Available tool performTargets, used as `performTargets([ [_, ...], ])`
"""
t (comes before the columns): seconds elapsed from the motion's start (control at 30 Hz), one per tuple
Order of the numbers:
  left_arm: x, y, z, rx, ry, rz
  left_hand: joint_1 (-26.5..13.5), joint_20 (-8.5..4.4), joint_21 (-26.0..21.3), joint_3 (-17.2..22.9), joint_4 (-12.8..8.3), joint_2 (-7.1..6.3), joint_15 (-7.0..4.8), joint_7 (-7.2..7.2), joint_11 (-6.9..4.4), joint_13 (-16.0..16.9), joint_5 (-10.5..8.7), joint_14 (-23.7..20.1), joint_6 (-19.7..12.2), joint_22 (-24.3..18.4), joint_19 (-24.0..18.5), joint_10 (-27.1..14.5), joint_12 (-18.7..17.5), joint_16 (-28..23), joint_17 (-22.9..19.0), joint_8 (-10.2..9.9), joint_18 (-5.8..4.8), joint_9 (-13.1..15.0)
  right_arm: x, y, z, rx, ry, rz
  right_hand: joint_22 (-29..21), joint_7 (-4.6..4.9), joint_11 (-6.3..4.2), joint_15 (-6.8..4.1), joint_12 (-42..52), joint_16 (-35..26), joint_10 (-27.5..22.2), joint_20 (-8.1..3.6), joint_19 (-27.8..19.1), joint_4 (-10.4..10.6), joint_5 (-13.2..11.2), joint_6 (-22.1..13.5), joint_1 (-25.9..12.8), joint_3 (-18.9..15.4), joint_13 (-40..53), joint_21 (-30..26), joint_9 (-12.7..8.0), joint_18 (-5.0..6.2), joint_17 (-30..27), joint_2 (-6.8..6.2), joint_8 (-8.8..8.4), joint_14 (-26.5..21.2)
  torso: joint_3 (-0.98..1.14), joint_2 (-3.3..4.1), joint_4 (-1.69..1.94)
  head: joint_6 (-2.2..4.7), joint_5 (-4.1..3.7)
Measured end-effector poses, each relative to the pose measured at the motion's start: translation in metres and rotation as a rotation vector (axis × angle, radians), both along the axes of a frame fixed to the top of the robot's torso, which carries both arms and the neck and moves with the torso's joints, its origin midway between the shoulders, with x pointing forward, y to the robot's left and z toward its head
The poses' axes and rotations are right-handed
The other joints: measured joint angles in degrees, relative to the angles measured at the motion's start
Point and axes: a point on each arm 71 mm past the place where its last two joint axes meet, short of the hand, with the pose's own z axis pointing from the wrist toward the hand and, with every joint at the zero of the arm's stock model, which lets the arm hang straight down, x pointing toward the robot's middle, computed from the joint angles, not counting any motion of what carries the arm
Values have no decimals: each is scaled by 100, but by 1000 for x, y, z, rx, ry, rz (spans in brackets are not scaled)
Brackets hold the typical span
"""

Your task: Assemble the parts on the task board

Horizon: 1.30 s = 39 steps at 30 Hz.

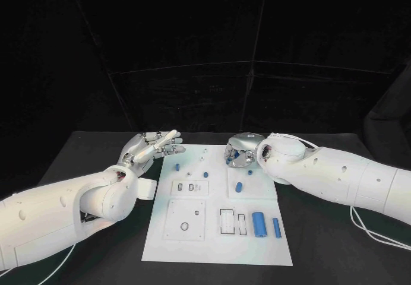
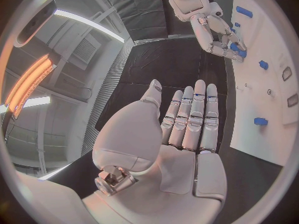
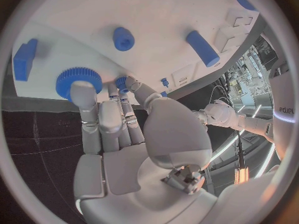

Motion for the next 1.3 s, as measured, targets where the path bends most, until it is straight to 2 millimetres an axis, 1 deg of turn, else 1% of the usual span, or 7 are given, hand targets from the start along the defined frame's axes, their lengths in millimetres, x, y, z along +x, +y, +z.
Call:
performTargets([
  [0.1, 0, 0, 0, 1, 2, 0, 0, 0, 0, 0, 0, 0, 0, 0, 0, 0, 0, 0, 0, 0, 0, 0, 0, 0, 0, 0, 0, 0, 0, 0, 0, 1, -3, 0, 172, -14, -31, 0, 9, 71, 85, 1, 46, 3, -91, 92, 4, 125, 12, 136, 13, -10, 69, 4, 19, 0, 1, 1, 0, -9, 3],
  [0.13, 0, 0, 0, 1, 2, 0, 0, 0, 0, 0, 0, 0, 0, 0, 0, 0, 0, 0, 0, 0, 0, 0, 0, 0, 0, 0, 0, 0, 0, 0, 0, 2, -4, 0, 237, -17, -35, 0, 31, 102, 123, -1, 61, 20, -116, 107, 17, 151, 13, 184, 19, -88, 94, 17, 38, 0, 1, 2, 0, -12, 3],
  [0.27, 0, 1, 0, 2, 5, 1, 0, 0, 0, 0, -32, 0, 0, 0, 0, -2, 0, 0, 0, -10, 0, 0, -2, 0, 0, -23, -1, 1, -3, 1, 2, 20, -23, 5, 438, -28, -53, 0, 31, 214, 199, -11, 111, 68, -211, 175, 16, 235, 12, 342, 21, -88, 210, 16, 38, 0, 3, 2, -1, -8, 9],
  [0.5, 0, 3, 0, 4, 7, 2, 0, -22, 0, -8, -71, 0, 21, 0, 0, -6, 0, 20, 0, -10, 125, 0, -67, -44, 0, -61, -3, 1, -6, 6, 9, 77, -87, 4, 569, -52, -86, -21, 30, 277, 274, -11, 111, 119, -267, 232, 16, 352, 16, 430, 22, -88, 271, 15, 38, 21, -1, 2, -2, 34, 12],
  [0.9, 0, 2, -1, 4, 9, 1, 0, -22, 0, 7, -86, 0, 21, 22, 0, -5, 0, 20, 22, -9, 125, 0, -67, -72, 0, -60, -22, 1, 5, 33, 12, 132, -143, -15, 604, -52, -64, -21, 29, 325, 250, -11, 111, 119, -294, 231, 40, 473, 15, 497, 15, -87, 286, -10, 37, 21, -8, 24, 63, 82, -21],
  [1.1, 0, 2, 0, 4, 9, -1, 0, -21, 0, 7, -86, 0, 21, 22, 0, -4, 0, 20, 22, -16, 125, 0, -67, -72, -5, -60, -22, 1, 11, 44, 10, 138, -149, -21, 620, -52, -64, -21, 9, 324, 250, -11, 111, 144, -314, 231, 40, 499, 11, 496, 9, -86, 285, -10, 34, 21, -14, 36, 80, 86, -18],
  [1.3, 0, 2, 0, 4, 9, -2, 0, -21, 0, -9, -102, 0, 21, 22, 0, -4, 0, 20, 22, -23, 125, 0, -89, -111, -5, -60, -23, 2, 15, 48, 10, 137, -151, -31, 620, -52, -64, -21, 9, 323, 250, -11, 111, 144, -314, 230, 40, 499, 9, 496, 5, -87, 285, -10, 33, 21, -14, 46, 81, 90, 8],
])
